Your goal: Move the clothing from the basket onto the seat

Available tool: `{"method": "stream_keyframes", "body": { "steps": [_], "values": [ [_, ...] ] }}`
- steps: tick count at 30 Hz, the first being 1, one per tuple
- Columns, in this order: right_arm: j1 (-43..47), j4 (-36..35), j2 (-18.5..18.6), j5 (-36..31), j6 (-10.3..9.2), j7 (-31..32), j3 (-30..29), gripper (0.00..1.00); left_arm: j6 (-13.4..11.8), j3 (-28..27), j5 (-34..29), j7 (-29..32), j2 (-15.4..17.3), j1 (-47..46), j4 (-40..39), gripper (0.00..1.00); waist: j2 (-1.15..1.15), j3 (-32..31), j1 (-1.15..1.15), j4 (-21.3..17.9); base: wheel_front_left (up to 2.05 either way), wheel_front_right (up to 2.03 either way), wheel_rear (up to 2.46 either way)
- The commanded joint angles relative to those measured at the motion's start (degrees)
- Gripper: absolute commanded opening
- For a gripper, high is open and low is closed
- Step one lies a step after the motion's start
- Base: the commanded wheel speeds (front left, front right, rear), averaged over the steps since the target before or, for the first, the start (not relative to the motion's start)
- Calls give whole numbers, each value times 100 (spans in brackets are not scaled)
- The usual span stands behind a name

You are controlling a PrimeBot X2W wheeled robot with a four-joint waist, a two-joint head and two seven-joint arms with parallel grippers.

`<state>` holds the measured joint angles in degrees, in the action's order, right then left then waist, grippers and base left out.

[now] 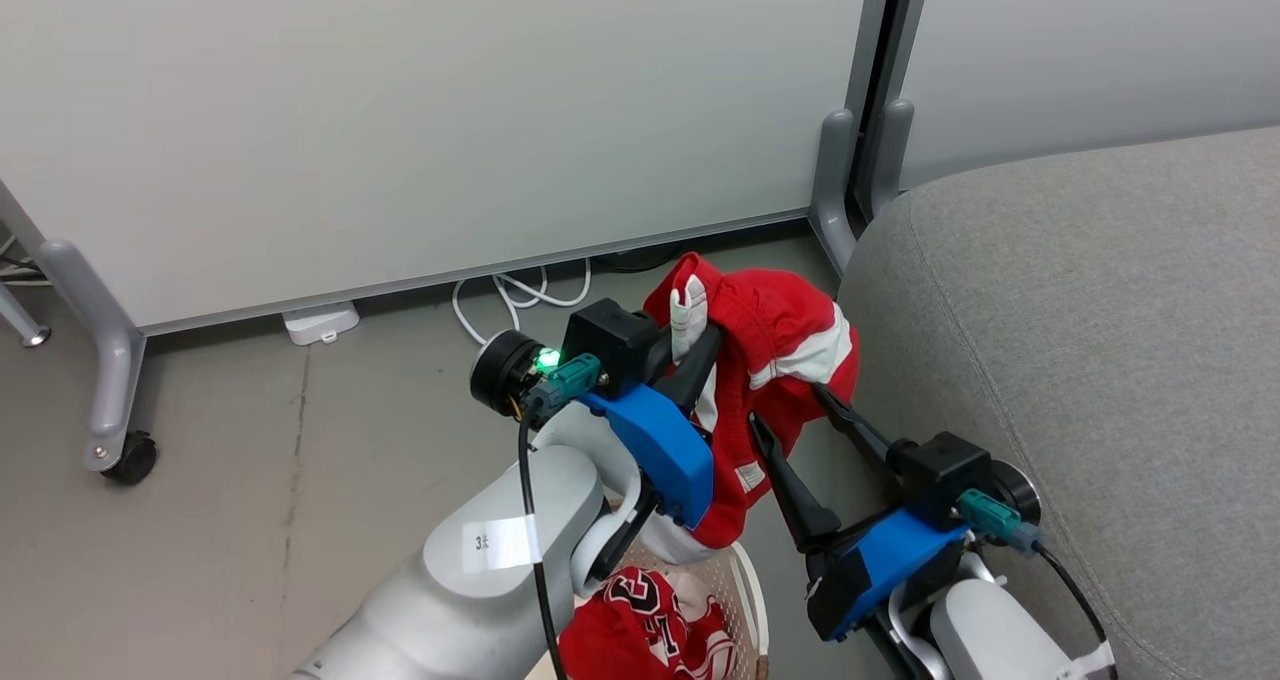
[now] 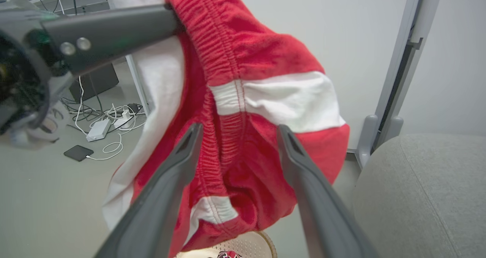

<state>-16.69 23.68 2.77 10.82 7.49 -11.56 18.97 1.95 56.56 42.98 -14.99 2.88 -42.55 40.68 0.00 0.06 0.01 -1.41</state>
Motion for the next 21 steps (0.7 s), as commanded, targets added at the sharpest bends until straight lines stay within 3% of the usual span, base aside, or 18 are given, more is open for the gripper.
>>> {"method": "stream_keyframes", "body": {
  "steps": [1, 21],
  "values": [
    [-173, 111, 19, 56, 1, -44, 34, 100, -30, 33, 34, -26, 3, -101, -27, 0, 0, 2, -1, 3, 0, 0, 0],
    [-1325, 1674, 19, 487, 1, -364, -48, 100, -40, 374, 253, -29, 3, -69, -219, 0, 0, -6, -1, 138, 0, 0, 0]
  ]
}}
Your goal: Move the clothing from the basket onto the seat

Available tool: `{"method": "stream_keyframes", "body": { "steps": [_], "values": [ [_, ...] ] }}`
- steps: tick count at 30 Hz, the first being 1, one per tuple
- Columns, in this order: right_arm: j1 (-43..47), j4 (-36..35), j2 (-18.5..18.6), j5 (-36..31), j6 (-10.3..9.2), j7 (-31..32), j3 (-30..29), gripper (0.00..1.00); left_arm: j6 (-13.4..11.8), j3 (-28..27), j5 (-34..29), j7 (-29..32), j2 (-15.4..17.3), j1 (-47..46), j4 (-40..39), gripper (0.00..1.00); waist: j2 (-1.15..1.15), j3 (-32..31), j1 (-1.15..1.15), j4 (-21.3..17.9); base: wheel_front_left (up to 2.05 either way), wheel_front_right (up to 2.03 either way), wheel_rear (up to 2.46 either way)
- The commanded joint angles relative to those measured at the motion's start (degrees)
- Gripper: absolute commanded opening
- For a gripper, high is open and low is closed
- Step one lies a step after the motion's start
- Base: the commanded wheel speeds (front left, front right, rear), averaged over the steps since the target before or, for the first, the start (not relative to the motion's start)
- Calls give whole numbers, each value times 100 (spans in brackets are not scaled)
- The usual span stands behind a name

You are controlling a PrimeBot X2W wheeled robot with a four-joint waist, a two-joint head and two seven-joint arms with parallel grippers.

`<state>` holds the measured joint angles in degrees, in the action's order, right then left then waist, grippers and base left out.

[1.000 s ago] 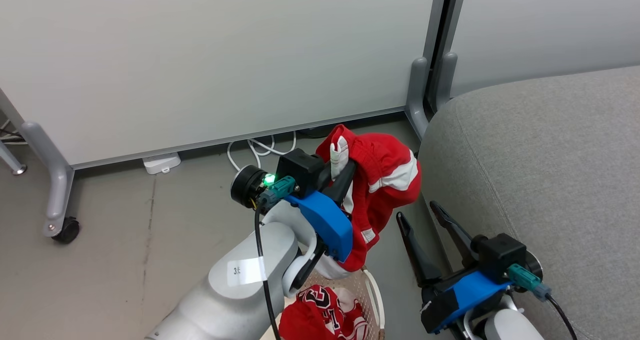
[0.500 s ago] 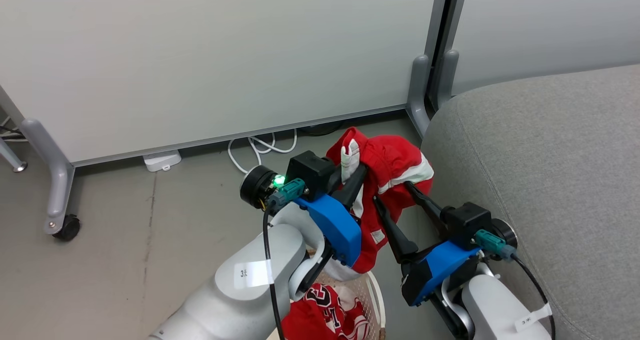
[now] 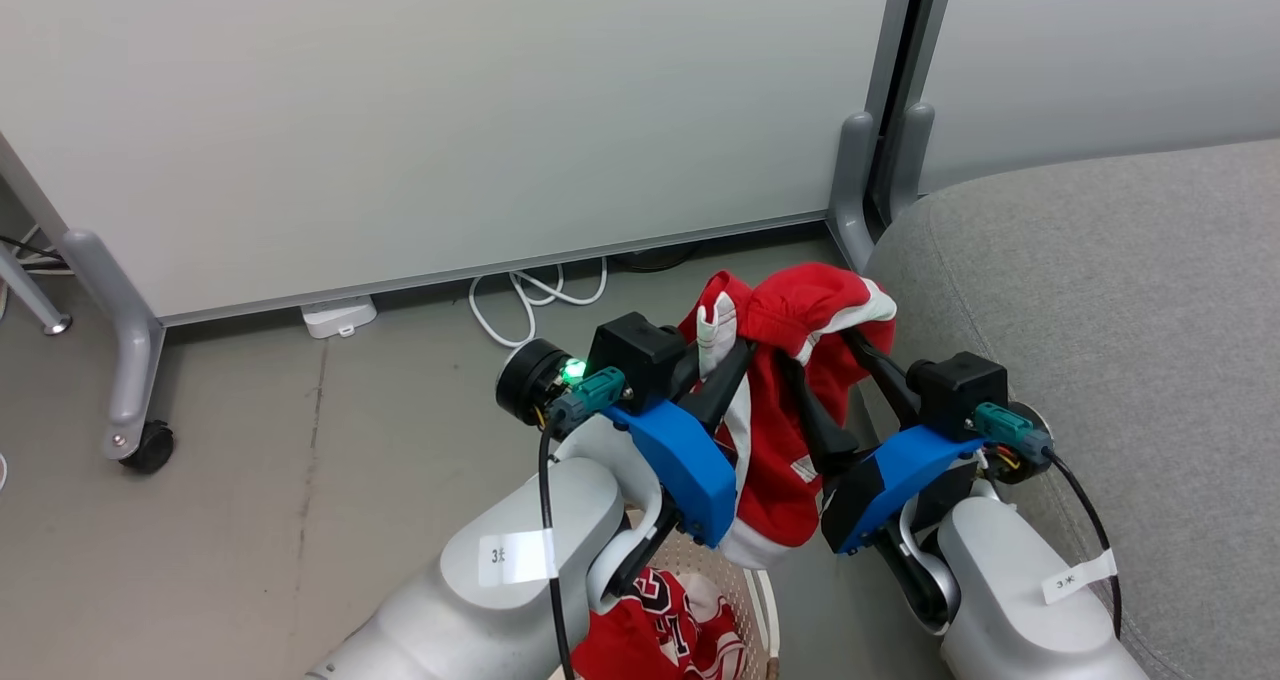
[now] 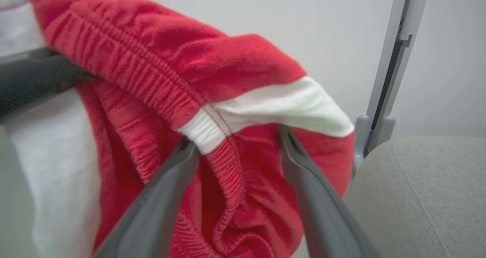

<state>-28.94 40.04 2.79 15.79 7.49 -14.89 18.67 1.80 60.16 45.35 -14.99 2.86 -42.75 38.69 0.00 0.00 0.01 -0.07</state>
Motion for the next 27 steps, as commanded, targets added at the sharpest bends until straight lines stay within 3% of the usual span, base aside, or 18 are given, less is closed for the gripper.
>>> {"method": "stream_keyframes", "body": {
  "steps": [1, 9, 18, 19, 20, 21, 22, 27],
  "values": [
    [-131, 97, 16, -35, 1, -33, -17, 100, -20, 38, 37, -29, 5, -49, -25, 0, 0, -1, -1, 9, 0, 0, 0],
    [-346, 481, 17, -47, 1, -37, 237, 100, -38, 165, 139, -29, 5, -128, -86, 0, 0, 19, -1, 53, 0, 0, 0],
    [-467, 403, 16, 165, 1, -39, 147, 100, -28, 272, 194, -29, 5, -187, -112, 0, 0, 51, -1, 108, 0, 0, 0],
    [-470, 395, 16, 187, 1, -39, 163, 93, -28, 278, 192, -29, 5, -188, -109, 0, 0, 52, -1, 114, 0, 0, 0],
    [-473, 391, 16, 222, 1, -39, 172, 49, -30, 282, 195, -28, 5, -192, -104, 0, 0, 55, -1, 118, 0, 0, 0],
    [-474, 392, 16, 256, 1, -39, 182, 44, -32, 283, 198, -29, 5, -196, -99, 0, 0, 56, -1, 121, 0, 0, 0],
    [-482, 379, 16, 271, 1, -39, 202, 0, -38, 283, 193, -29, 5, -200, -94, 0, 0, 56, -1, 121, 0, 0, 0],
    [-409, 325, 17, 333, 1, -39, 280, 0, -84, 197, 139, -29, 5, -219, -54, 0, 0, 58, -1, 84, 0, 0, 0]
  ]
}}
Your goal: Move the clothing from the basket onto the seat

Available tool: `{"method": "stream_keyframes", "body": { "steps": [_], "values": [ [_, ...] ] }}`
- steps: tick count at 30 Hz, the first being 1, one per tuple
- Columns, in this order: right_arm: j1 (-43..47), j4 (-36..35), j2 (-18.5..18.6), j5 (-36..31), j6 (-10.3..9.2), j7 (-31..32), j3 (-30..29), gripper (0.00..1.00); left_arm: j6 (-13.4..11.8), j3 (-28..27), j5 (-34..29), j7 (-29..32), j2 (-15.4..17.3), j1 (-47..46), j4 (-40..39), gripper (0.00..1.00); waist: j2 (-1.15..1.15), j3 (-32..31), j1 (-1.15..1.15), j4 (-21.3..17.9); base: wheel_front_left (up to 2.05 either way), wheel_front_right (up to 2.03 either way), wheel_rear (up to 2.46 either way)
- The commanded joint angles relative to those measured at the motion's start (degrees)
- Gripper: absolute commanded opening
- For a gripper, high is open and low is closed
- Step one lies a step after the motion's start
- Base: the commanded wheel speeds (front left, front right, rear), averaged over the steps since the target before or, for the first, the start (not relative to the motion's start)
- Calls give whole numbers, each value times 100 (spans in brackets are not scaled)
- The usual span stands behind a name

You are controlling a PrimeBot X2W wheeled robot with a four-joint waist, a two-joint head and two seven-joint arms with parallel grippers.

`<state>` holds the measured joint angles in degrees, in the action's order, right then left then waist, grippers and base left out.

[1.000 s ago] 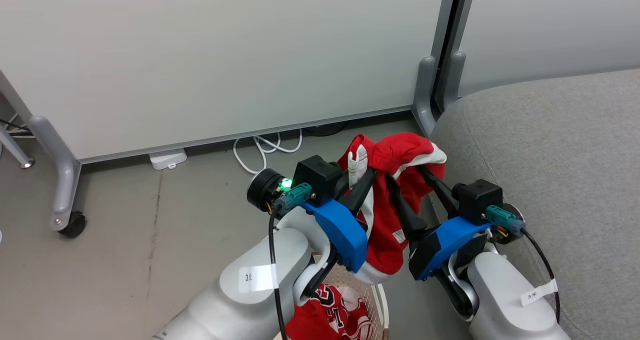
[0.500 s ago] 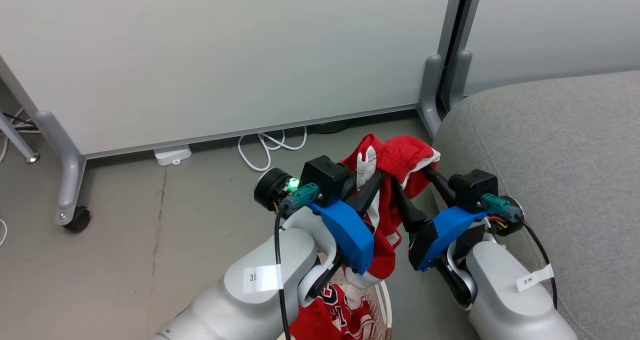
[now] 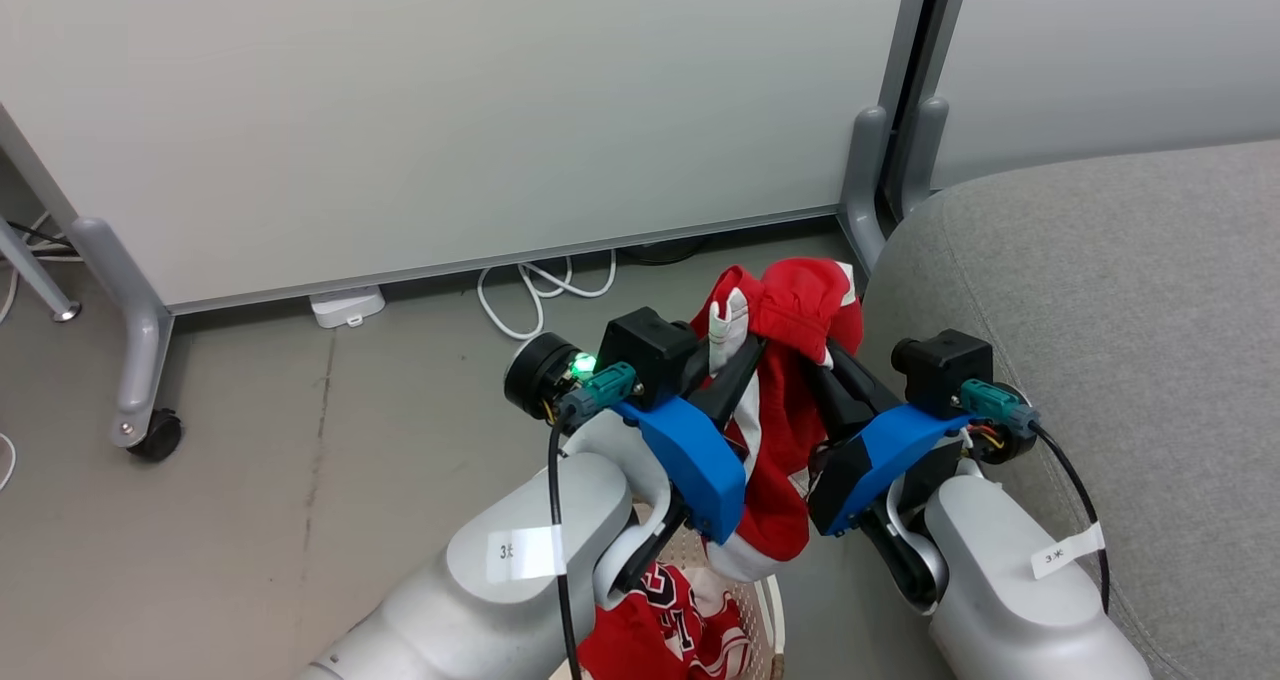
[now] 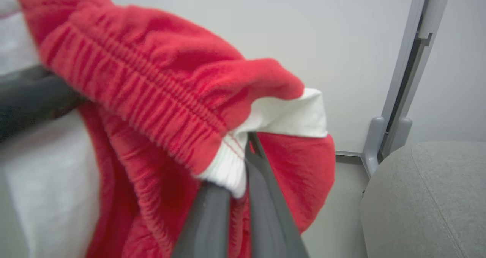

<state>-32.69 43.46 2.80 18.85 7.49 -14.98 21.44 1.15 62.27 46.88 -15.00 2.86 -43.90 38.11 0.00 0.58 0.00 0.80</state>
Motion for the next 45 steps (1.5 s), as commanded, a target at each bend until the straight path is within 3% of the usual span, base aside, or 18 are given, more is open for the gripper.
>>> {"method": "stream_keyframes", "body": {
  "steps": [1, 15, 17, 18, 19, 20, 32, 45],
  "values": [
    [-2, -19, 16, 37, 1, -30, 10, 0, -21, -35, -25, -28, 5, -100, 15, 0, 0, 2, 0, -15, 0, 0, 0],
    [83, -21, 17, 82, 1, -31, 20, 0, -21, -226, -162, -28, 6, 8, 114, 0, 0, 3, 0, -129, 0, 0, 0],
    [90, -23, 17, 88, 1, -30, 16, 0, -20, -238, -182, -28, 6, 17, 122, 26, 0, 0, 0, -133, 0, 0, 0],
    [92, -23, 17, 91, 1, -31, 15, 0, -21, -242, -194, -28, 6, 23, 127, 49, 0, -1, 0, -135, 0, 0, 0],
    [94, -23, 17, 93, 1, -31, 15, 0, -23, -242, -201, -28, 6, 30, 135, 79, 0, -4, 0, -137, 0, 0, 0],
    [94, -23, 16, 100, 1, -31, 13, 0, -23, -241, -206, -28, 6, 39, 142, 100, 0, -5, 0, -139, 0, 0, 0],
    [73, -78, 16, 89, 1, -31, -147, 0, 72, -262, -407, -27, 6, 292, 121, 100, 0, 18, 0, -134, 0, 0, 0],
    [79, -116, 15, 12, 1, -31, -330, 0, 235, -1275, -1252, -22, 294, 1334, -521, 100, 0, 24, 0, -130, 0, 0, 0]
  ]
}}
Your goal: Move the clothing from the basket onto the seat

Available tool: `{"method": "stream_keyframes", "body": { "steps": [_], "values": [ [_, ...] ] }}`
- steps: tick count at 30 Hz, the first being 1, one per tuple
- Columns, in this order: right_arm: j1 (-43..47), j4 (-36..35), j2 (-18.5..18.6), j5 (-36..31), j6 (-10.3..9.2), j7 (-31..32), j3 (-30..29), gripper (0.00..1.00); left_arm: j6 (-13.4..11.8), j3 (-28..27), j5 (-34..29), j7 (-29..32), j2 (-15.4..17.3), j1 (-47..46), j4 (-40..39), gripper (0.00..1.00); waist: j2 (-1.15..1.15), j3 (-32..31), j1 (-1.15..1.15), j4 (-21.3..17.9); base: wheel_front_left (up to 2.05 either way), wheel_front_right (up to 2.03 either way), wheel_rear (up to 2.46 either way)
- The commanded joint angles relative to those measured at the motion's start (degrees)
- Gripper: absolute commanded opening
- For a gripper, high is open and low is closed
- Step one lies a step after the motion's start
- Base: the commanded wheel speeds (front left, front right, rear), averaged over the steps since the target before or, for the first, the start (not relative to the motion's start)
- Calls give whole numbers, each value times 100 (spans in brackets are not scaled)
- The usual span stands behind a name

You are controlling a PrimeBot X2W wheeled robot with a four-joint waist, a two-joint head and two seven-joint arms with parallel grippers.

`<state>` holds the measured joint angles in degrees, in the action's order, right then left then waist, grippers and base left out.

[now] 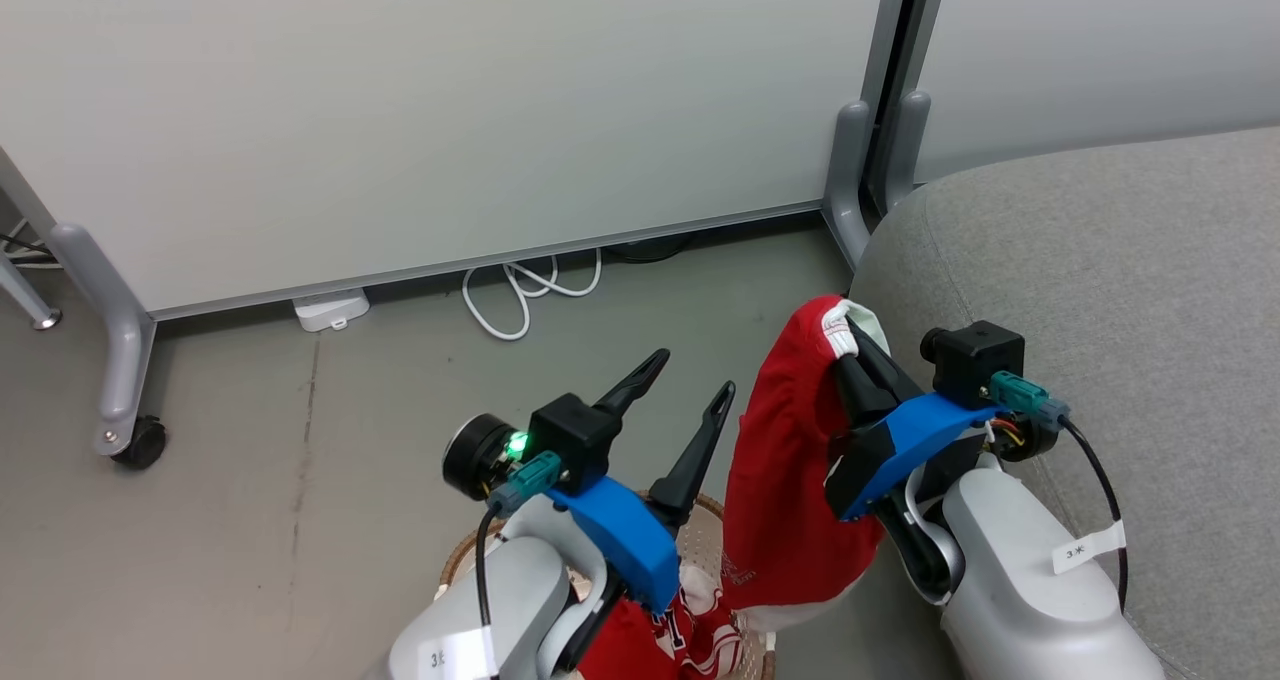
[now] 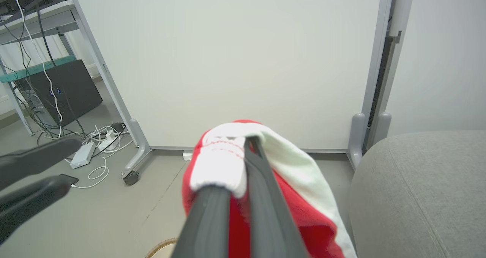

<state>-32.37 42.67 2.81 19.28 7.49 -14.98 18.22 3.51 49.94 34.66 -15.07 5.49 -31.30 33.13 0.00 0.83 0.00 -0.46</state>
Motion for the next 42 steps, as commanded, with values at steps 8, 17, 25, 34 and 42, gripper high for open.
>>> {"method": "stream_keyframes", "body": {
  "steps": [8, 17, 25, 34, 42],
  "values": [
    [97, -90, 14, -66, 1, -31, -13, 0, -38, -1031, -691, -16, 248, 933, -592, 100, 0, -7, 0, -53, 0, 0, 0],
    [149, -152, 14, -65, 1, -31, -21, 0, 106, -2072, -1382, -16, 315, 1770, -1162, 100, 0, -23, 0, -68, 0, 0, 0],
    [193, -190, 14, -60, 1, -31, -50, 0, 229, -2620, -1752, -16, 231, 2234, -1359, 100, 0, -32, 0, -54, 0, 0, 0],
    [232, -205, 15, -92, 1, -31, -86, 0, 353, -3024, -2038, -16, 74, 2450, -1394, 100, 0, -16, 0, -10, 0, 0, 0],
    [197, -217, 14, -105, 1, -31, -98, 0, 397, -3120, -2150, -16, -19, 2430, -1334, 100, 0, 1, 0, -121, 0, 0, 0]
  ]
}}
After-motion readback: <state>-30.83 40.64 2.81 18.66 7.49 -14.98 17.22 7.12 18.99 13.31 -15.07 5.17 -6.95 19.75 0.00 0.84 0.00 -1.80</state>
